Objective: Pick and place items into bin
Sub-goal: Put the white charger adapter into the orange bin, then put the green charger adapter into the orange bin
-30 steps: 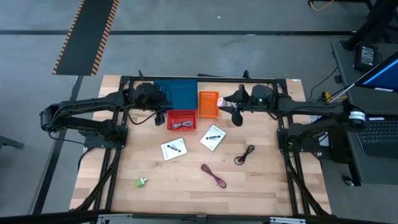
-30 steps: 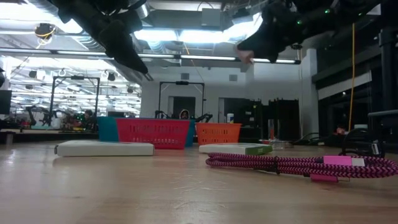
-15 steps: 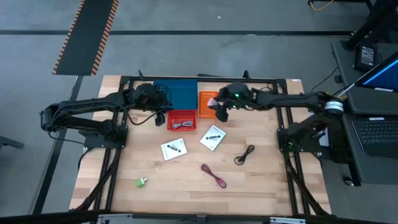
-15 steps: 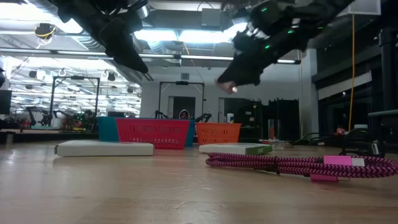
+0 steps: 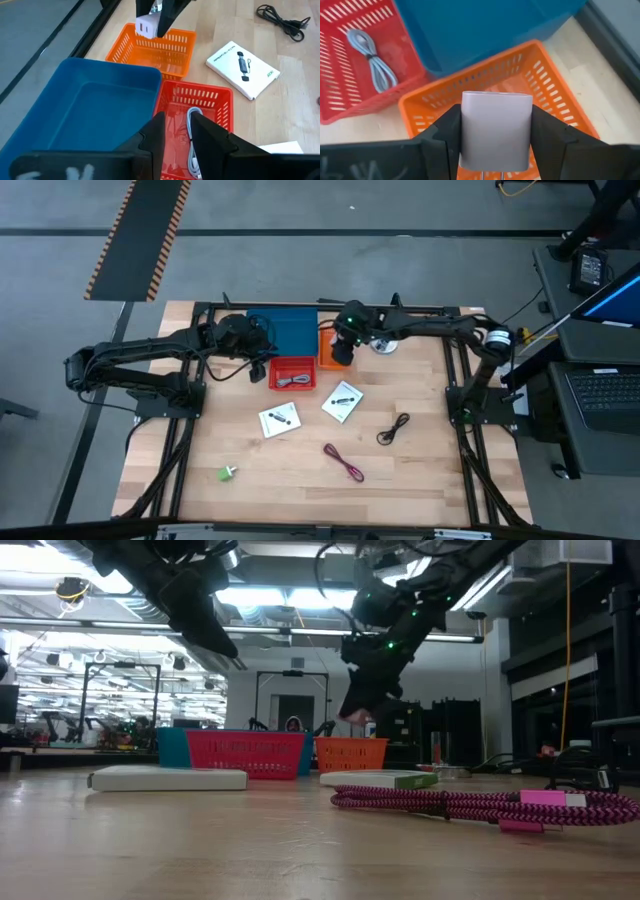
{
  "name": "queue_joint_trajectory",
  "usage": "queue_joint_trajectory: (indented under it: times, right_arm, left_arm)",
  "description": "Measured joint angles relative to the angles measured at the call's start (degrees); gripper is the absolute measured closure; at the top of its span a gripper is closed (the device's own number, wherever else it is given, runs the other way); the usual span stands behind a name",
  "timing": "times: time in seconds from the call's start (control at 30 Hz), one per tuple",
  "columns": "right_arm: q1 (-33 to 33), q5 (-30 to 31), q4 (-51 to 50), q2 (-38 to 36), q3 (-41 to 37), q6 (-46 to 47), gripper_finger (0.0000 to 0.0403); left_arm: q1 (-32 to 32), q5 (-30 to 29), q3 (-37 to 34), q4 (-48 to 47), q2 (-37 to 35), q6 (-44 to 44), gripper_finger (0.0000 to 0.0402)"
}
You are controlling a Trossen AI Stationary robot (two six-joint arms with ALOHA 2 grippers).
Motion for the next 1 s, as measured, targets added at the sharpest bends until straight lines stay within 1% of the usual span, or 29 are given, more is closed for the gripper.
queue_joint_trajectory:
  times: [0.23, 0.4, 0.7, 0.93, 1.0]
  right_arm:
    - [0.04, -0.02, 0.92, 3.86, 0.01, -0.13, 0.0238]
    - [0.04, 0.03, 1.23, 5.11, 0.01, -1.39, 0.0233]
    - [0.04, 0.28, 1.27, 5.27, 0.01, -3.02, 0.019]
    - [0.0, 4.35, 1.22, 5.25, 0.01, -3.38, 0.0183]
    - [0.0, 4.52, 0.83, 4.6, -0.01, -4.51, 0.0186]
  left_arm:
    - [0.0, 0.02, 0.0, -0.16, 0.0, 0.09, 0.0313]
    - [0.0, 0.01, 0.0, -0.13, 0.0, 0.04, 0.0313]
    - [0.0, 0.0, 0.0, -0.27, 0.0, -0.07, 0.0313]
    - [0.0, 0.02, 0.0, -0.27, 0.0, -1.44, 0.0313]
    - [0.0, 0.33, 0.0, -0.29, 0.0, -1.56, 0.0313]
